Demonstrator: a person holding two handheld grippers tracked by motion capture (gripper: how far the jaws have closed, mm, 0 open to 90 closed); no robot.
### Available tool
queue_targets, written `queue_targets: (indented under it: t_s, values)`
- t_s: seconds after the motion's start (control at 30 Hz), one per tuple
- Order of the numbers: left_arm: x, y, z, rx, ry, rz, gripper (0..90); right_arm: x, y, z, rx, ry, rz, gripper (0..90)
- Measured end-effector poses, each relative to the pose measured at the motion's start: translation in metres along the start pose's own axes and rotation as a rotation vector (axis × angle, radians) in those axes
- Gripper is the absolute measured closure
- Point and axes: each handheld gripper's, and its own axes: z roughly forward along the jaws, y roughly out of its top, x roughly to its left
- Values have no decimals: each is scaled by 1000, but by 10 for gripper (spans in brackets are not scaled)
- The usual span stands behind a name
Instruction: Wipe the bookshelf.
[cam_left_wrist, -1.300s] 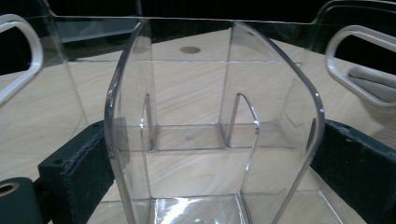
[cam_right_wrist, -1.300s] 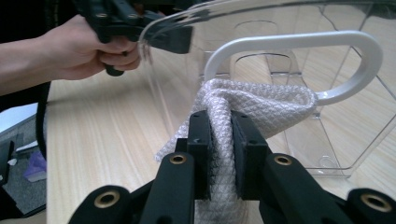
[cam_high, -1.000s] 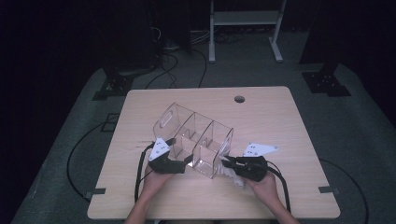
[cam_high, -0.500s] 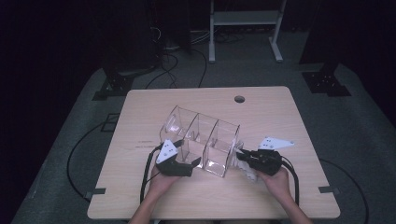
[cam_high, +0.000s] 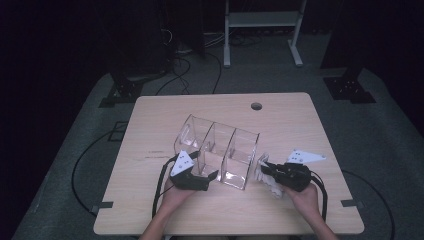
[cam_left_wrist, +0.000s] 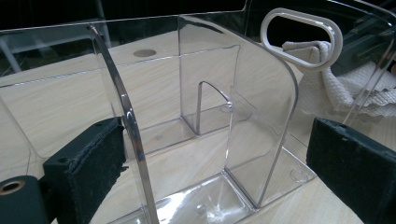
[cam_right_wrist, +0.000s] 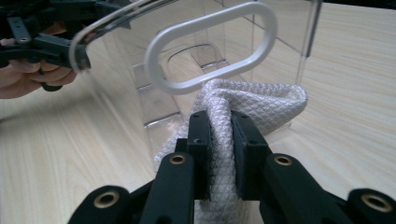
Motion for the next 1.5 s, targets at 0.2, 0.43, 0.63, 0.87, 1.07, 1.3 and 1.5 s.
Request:
queue_targets:
  t_s: [0.2, 0.43, 0.63, 0.87, 1.07, 1.3, 1.5]
  values:
    - [-4, 0, 2, 5, -24, 11, 58, 6, -6, -1, 22, 6, -15, 785]
    - [-10, 1, 5, 6, -51, 24, 58, 3, -7, -4, 26, -3, -8, 785]
    - [-10, 2, 5, 11, -54, 28, 58, 3, -10, -6, 26, 1, 2, 785]
    - [-9, 3, 1, 4, -46, 28, 58, 10, -14, -7, 28, 17, 5, 785]
    - [-4, 13, -10, -13, -28, 33, 58, 16, -17, -9, 23, 34, 23, 785]
    - [0, 27, -23, -35, -9, 53, 58, 25, -18, -10, 17, 40, 20, 785]
    - [9, 37, -33, -50, 16, 61, 58, 31, -18, -11, 14, 46, 27, 785]
